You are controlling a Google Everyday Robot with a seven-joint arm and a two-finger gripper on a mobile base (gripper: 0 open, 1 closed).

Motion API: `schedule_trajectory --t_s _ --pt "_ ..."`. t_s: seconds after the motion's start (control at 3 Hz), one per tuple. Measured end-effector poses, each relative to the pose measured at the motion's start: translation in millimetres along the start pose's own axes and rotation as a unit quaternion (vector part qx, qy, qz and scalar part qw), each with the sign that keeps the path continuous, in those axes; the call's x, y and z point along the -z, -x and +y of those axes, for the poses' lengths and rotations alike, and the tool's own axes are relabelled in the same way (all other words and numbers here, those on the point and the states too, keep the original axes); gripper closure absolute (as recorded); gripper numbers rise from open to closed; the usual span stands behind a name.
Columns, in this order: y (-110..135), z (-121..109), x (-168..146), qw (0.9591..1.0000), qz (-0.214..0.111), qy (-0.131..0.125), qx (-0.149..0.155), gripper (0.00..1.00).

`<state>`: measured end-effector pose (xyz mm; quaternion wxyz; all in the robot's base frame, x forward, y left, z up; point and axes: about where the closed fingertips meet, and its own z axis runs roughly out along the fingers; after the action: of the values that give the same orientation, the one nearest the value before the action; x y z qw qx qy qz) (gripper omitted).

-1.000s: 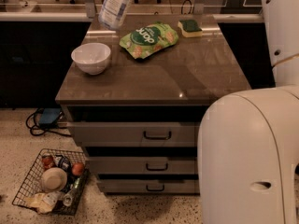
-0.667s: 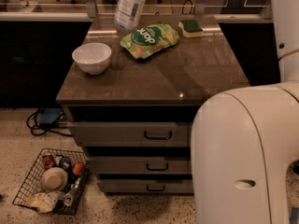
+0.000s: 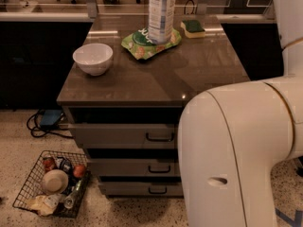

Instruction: Pick blue plastic bottle from white bowl and place on counter

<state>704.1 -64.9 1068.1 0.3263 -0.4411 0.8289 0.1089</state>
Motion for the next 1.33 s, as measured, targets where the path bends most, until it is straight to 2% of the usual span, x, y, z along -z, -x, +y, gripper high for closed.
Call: schedule_trajectory --t_s 0.33,0.67,1.0,1.33 --pt "-18.4 -17.0 -5.6 0.9979 0.049 -0.038 -0.017 1.0" --pt "-34.7 -37.8 -11.2 0.9959 0.062 -0.061 -0.026 1.0" --pt "-54.3 -60.7 -11.1 0.996 0.047 -0.071 -0.028 1.0" --pt "-78.2 -70.3 -5.8 0.998 0.024 -0.056 -0.014 1.0"
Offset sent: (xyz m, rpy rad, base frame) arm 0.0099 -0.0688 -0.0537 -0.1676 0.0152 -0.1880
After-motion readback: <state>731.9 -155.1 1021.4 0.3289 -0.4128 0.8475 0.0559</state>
